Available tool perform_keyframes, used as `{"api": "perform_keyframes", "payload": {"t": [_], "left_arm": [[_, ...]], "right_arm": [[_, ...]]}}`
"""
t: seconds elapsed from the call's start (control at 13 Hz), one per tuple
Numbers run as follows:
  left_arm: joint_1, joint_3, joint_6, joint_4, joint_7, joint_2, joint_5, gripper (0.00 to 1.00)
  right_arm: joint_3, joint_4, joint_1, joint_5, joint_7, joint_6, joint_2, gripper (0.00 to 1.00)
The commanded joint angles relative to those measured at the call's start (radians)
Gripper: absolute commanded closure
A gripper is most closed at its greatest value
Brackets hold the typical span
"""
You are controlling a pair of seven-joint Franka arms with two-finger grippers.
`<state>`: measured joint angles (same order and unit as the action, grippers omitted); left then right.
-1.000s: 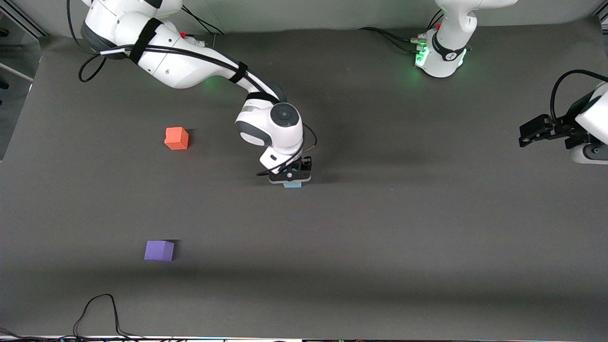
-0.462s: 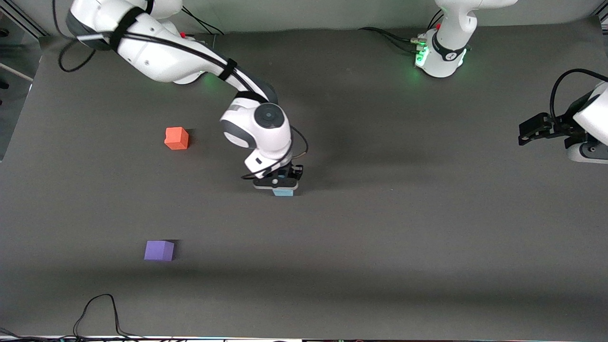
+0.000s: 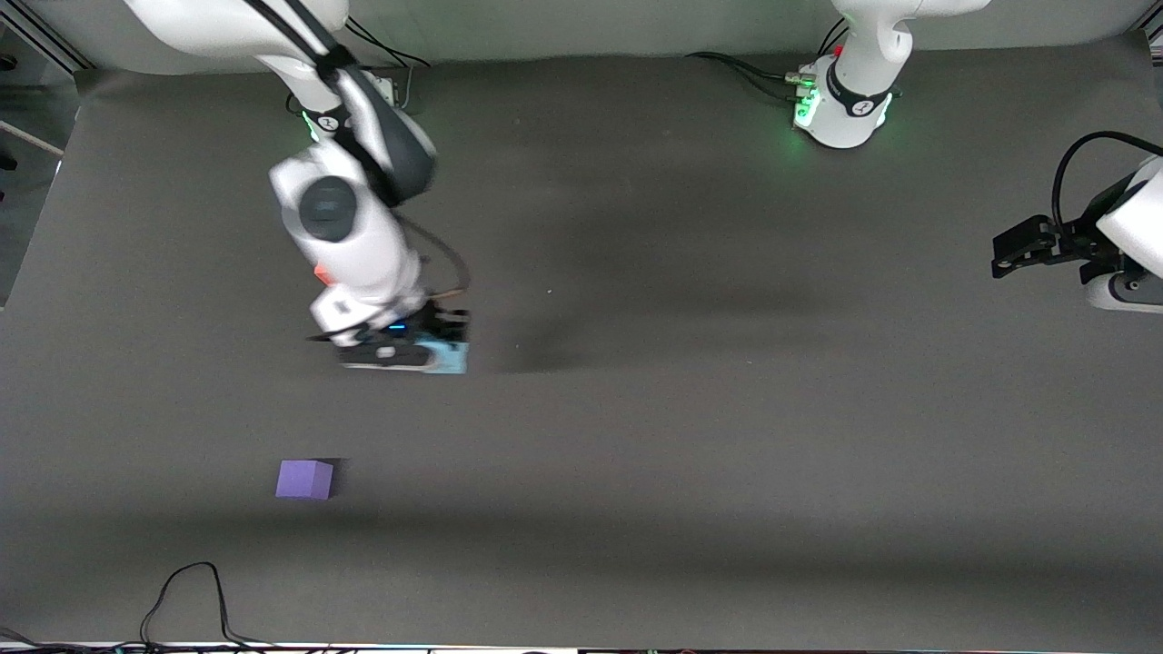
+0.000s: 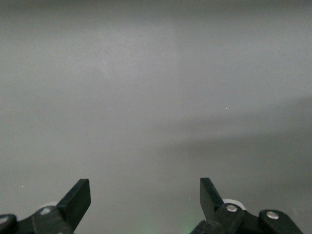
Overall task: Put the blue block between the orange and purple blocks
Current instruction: 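Carry the blue cube with the right gripper toward the orange cube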
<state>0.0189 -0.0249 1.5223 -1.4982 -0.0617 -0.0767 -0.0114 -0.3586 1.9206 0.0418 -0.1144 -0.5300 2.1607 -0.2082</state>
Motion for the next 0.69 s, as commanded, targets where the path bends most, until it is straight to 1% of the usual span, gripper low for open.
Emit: {"api": "perform_keyframes", "payload": {"t": [0.0, 0.08, 0.15, 0.23, 0.38, 0.54, 0.62], "left_arm": [[-0.005, -0.004, -0.005, -0.024, -0.001, 0.026, 0.002, 0.0], [-0.005, -0.004, -0.007, -0.022, -0.001, 0.025, 0.004, 0.0], [-0.004, -0.004, -0.005, -0.019, -0.001, 0.022, 0.004, 0.0], [-0.004, -0.004, -0.002, -0.019, -0.001, 0.023, 0.004, 0.0], [-0.002, -0.006, -0.002, -0.016, -0.001, 0.025, 0.002, 0.0], [-0.002, -0.006, 0.003, -0.016, -0.001, 0.023, 0.002, 0.0], [-0.002, -0.006, 0.004, -0.016, -0.001, 0.022, 0.004, 0.0]], "right_arm": [[0.163, 0.176, 0.006, 0.058, 0.219, 0.039, 0.108, 0.6], [0.208, 0.243, 0.004, 0.059, 0.275, 0.101, 0.115, 0.6], [0.255, 0.311, 0.006, 0.059, 0.325, 0.195, 0.104, 0.6], [0.285, 0.357, 0.004, 0.059, 0.364, 0.285, 0.08, 0.6], [0.297, 0.385, 0.001, 0.058, 0.38, 0.394, 0.005, 0.6], [0.348, 0.385, 0.0, 0.056, 0.435, 0.468, -0.057, 0.59], [0.354, 0.383, -0.002, 0.056, 0.458, 0.488, -0.077, 0.59]]}}
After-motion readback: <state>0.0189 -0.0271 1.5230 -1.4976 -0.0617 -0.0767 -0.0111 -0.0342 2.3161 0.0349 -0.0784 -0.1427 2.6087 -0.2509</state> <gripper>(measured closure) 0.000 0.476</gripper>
